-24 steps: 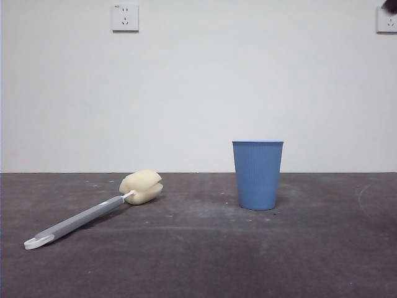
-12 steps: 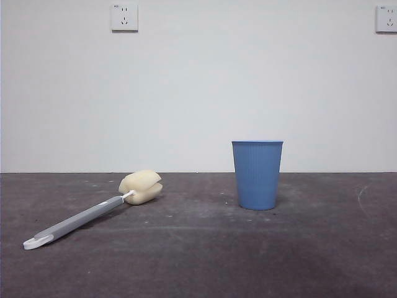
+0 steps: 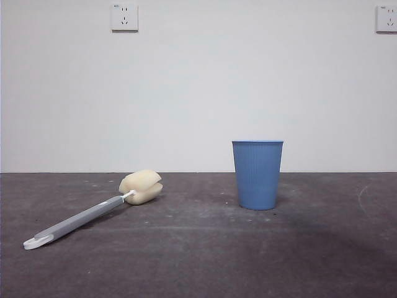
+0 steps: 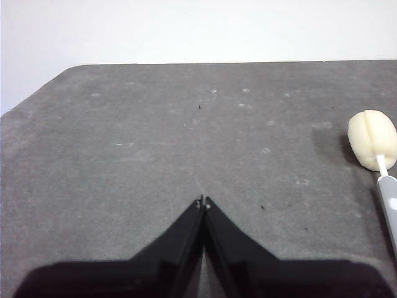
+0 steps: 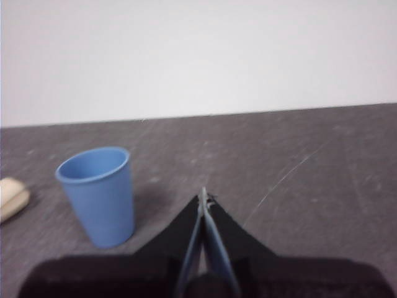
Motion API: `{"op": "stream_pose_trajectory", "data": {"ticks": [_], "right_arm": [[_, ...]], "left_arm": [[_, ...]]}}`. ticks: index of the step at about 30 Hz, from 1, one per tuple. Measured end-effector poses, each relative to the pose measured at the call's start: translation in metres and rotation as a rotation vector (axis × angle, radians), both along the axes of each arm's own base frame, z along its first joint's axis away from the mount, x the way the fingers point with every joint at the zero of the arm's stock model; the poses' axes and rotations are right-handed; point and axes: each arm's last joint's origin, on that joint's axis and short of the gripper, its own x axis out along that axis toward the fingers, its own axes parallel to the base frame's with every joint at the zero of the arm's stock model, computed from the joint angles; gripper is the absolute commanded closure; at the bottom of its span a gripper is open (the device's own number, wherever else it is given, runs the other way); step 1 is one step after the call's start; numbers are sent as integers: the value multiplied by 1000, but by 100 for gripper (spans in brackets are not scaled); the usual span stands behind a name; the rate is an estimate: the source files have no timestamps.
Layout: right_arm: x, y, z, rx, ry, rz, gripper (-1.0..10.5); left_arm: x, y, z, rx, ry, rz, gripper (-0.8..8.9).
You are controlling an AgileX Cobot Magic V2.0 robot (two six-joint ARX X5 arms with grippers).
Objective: Pick up the cup brush,pick up the cup,insert the brush into the cup,clean the cup,put the cup brush back,put the cup back to the fixed position on the table
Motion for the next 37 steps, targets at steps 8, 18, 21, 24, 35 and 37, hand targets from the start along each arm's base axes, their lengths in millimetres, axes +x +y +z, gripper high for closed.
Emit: {"op": "stream_pose_trajectory", "data": {"ticks": [8, 18, 21, 24, 35, 37], "right_arm": [[1, -7, -20, -9, 41, -74, 945], [0, -12, -30, -34, 145, -106, 945], [0, -12, -30, -34, 145, -106, 945], [0, -12, -30, -34, 145, -106, 945], [0, -12, -30, -34, 146, -106, 945], [0, -12, -30, -34, 146, -106, 945]], "left_arm": [[0, 0, 0, 0, 0, 0, 814], [0, 0, 0, 0, 0, 0, 814], [0, 0, 0, 0, 0, 0, 814], [0, 0, 0, 0, 0, 0, 814], [0, 0, 0, 0, 0, 0, 814], [0, 0, 0, 0, 0, 0, 815]]}}
